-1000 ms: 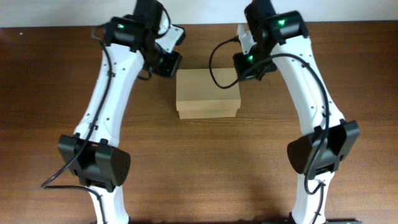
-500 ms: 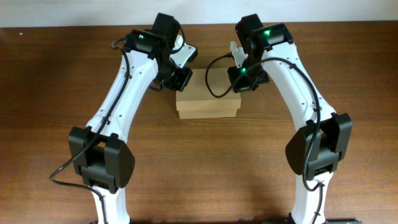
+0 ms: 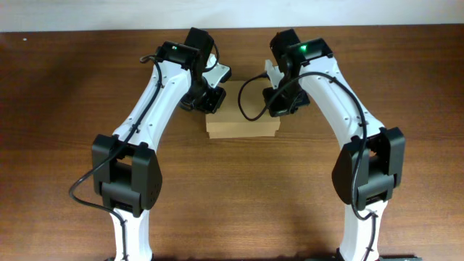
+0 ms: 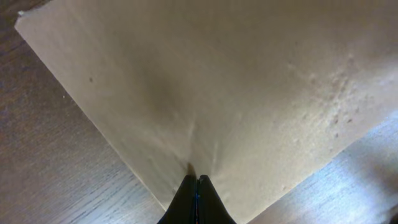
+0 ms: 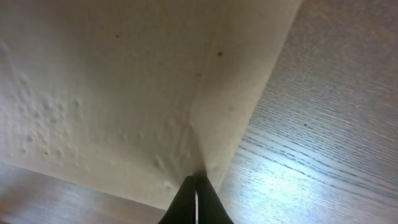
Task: Pack container
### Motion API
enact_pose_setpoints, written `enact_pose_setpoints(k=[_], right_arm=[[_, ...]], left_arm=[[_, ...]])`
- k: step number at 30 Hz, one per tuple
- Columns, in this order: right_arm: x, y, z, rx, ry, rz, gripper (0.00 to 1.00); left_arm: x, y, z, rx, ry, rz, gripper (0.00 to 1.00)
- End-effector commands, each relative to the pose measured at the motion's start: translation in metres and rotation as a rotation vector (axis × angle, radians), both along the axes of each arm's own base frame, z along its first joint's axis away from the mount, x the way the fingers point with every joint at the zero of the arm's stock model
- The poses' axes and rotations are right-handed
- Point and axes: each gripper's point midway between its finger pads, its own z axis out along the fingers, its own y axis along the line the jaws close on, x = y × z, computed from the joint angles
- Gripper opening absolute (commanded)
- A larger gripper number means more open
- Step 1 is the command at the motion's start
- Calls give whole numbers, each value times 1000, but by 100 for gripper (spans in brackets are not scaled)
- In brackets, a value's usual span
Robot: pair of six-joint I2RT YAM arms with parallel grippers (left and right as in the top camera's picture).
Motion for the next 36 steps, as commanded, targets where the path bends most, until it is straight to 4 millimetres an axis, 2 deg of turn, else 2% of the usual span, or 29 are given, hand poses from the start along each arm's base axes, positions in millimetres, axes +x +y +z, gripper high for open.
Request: enact_pose_setpoints(k=[1,6,11,14,17,22,28,29,32,36], right_arm=[[-8,7,-1,12,7,23,4],[-11,6,-10,8,20,23,4],[-10,6,-13,10,13,24,4],[-5,8,-5,19,-16,27,4],[3,10,15,36,-72,34,4],[19,9,66,57,-187,31,4],[36,-11,138,62,-334,-16,4],[41,-18,156,72,-380,-35,4],[49,-39,190,86,-469,-84,4],[53,-75,213,77,-521,-162,4]], left_arm=[[-7,1,-22,9,62,8,2],[-9,1,-41,24,107,12,2],[-7,1,-45,25,109,13,2],[-3,0,-41,21,91,14,2],[9,4,-29,43,47,57,2],[40,3,23,40,-114,69,2],[62,9,109,37,-315,97,2],[65,15,131,55,-370,113,2],[68,32,168,97,-469,156,2],[67,59,198,121,-535,223,2]])
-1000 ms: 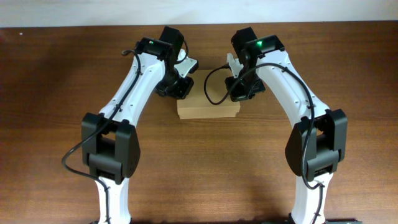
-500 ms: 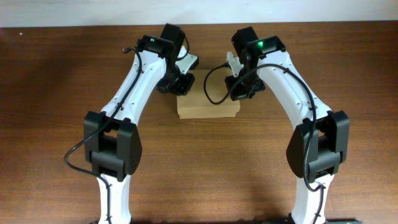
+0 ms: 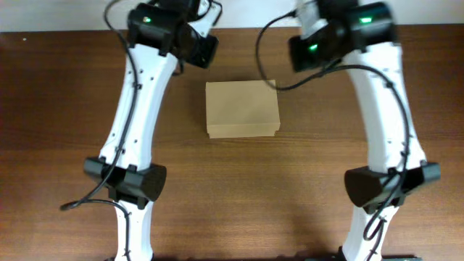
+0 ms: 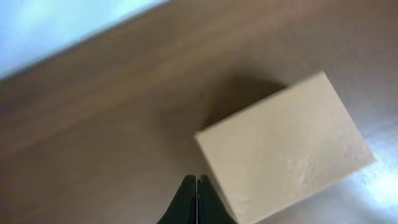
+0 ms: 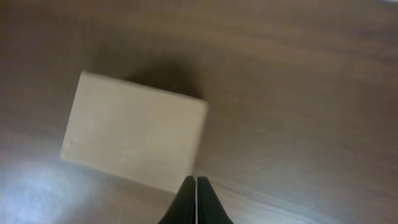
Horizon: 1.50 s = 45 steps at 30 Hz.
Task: Pack container
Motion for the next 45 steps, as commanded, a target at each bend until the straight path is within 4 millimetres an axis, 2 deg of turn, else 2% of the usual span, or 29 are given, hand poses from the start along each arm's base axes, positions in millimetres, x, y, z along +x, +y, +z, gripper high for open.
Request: enact_pose_setpoints(k=[1,5,9,14,20,25,30,33,37,39,42,43,44,45], right_arm=[[1,-39,25,-11,-61,-81,4],[-2,-90,22,-17,-30,-193,4],[-3,-132,21,-19,-27,-278,4],[-7,-157,23,42,-23,-310,4],[-14,-168,22,101,-4,-328,4],[-21,-164,24,117,5,-323,4],[-47,-160,26,108,21,-329,4],[-77,-156,19,85,57,-339,4],[-100,-156,19,55,47,-353,4],[-104,-156,24,47,24,-356,4],[-105,-156,29,45,-2,-356,6],[-105,-156,29,46,1,-356,13],[-106,-155,28,50,5,-354,31],[-105,-154,28,56,7,-351,44]], left_arm=[[2,41,28,53,-76,114,3],[1,87,43,89,-106,238,3],[-7,125,53,97,-106,315,3],[-21,157,67,35,-106,369,2],[-56,182,91,20,-140,423,2],[-102,191,85,74,-119,459,2],[-140,194,78,88,-141,472,5],[-147,196,74,99,-132,482,5],[-139,196,73,94,-140,486,7],[-133,196,71,95,-140,486,19],[-124,197,67,96,-140,487,51],[-122,197,65,96,-134,486,61],[-120,197,63,98,-129,486,87],[-119,197,61,99,-123,485,100]])
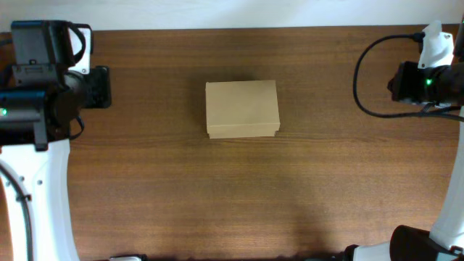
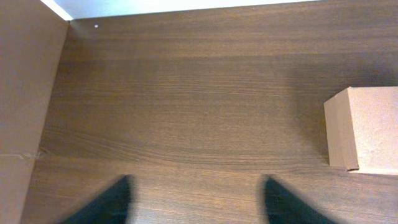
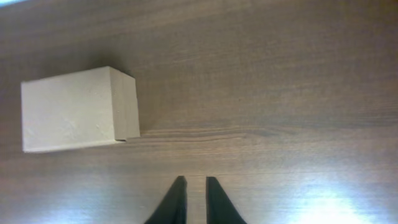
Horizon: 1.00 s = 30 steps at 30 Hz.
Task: Pack container
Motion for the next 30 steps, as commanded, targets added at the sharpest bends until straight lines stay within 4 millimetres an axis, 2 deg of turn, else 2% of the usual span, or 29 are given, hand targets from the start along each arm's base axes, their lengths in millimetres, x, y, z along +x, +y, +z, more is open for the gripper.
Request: enact_pose_setpoints(k=[1,2,3,4,30], right_arm=[[-1,0,-4,1,9,8,55],[-1,0,-4,3,9,9,68],[-1,0,-4,3,10,8,88],[-1,0,-4,4,12,9,99],[-1,0,-4,0,12,7,99]], left_arm=[[6,2,-11,2,30,11,100],[7,2,-12,2,33,11,100],[8,2,-13,1,36,10,100],[9,2,-14,1,39,10,100],[8,2,-15,1,43,10,100]])
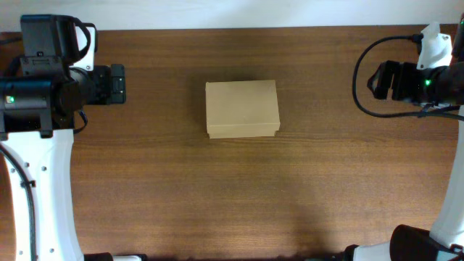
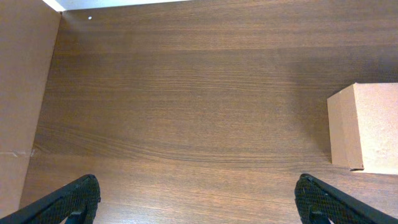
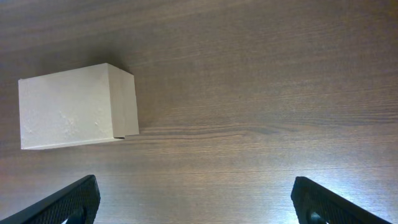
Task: Pack container
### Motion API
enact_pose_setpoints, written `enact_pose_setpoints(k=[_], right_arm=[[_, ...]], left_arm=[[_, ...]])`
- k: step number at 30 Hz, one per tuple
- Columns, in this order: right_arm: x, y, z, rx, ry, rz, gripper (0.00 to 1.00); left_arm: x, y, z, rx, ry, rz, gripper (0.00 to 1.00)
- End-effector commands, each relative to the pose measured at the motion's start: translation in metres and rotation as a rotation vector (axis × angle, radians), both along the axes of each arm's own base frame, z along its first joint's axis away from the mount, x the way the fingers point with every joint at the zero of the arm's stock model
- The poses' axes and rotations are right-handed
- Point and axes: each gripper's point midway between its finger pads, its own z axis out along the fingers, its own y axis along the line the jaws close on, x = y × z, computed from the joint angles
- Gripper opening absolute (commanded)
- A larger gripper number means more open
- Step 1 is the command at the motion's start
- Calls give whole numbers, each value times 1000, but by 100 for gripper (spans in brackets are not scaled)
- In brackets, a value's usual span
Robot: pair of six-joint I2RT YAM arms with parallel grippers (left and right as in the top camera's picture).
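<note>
A closed tan cardboard box sits in the middle of the brown wooden table. It shows at the right edge of the left wrist view as the box and at the left of the right wrist view as the box. My left gripper is raised at the far left, jaws wide open over bare wood. My right gripper is raised at the far right, also wide open and holding nothing. In the overhead view the left gripper and right gripper both point inward at the box.
A lighter brown panel borders the table on the left in the left wrist view. A white wall strip runs along the table's far edge. Black cables loop off the right arm.
Both grippers have opened wide: the left was partly open and the right nearly shut. Both arms stay out at the table's sides. The box has not moved.
Both grippers were shut and pressed onto the box's top near its far corners. Then they were raised behind the box, still shut. Then they stood far out to the left and right, starting to part, and now they are fully open.
</note>
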Motion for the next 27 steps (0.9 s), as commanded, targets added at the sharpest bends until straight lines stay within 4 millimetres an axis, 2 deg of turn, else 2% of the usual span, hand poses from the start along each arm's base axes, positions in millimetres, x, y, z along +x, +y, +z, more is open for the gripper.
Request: enact_pose_setpoints(k=[1,9,11,14,18,22,24,27], right_arm=[[-1,0,-1,0,2,1,99],[-5,0,-2,4,14,1,99],[-6,2,4,3,-8,3,99],[-1,15,30,28,-141,44,99],[4,43,69,22,-387,144,99],[-13,72,81,-7,-577,229,99],[-27,84,78,-11,-644,265,99],[-51,95,61,-11,-699,297,99]], left_arm=[[1,2,-3,4,10,8,100],[1,2,-3,4,10,8,100],[1,2,-3,4,10,8,100],[1,2,-3,4,10,8,100],[1,2,-3,4,10,8,100],[1,2,-3,4,10,8,100],[1,2,-3,4,10,8,100],[1,2,-3,4,10,8,100]])
